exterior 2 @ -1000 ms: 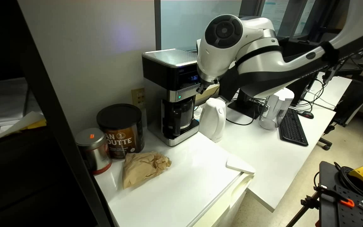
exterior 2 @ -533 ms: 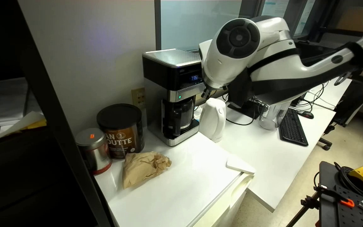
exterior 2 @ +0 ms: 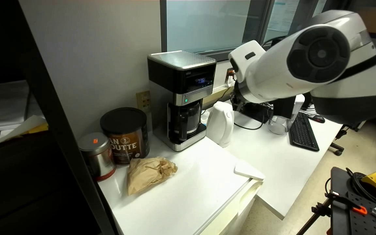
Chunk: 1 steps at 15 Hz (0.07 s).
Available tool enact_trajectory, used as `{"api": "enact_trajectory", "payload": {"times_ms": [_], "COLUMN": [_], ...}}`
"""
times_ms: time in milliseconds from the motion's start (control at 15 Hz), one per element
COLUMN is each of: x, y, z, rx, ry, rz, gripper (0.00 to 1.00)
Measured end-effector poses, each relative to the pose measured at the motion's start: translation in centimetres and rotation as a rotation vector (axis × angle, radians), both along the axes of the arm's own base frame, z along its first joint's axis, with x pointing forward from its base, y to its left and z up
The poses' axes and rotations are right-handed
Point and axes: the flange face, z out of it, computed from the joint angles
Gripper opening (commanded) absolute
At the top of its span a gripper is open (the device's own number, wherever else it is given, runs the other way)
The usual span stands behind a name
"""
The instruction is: Push the far right rectangular button of the coffee machine
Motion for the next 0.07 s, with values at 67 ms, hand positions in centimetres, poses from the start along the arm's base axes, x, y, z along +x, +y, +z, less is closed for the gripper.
{"api": "enact_trajectory", "payload": {"times_ms": [67], "x": [-0.98], "y": [0.06], "z": [0.16], "rx": [-0.012], "ry": [0.002], "rz": [0.013], "gripper": [0.0]}}
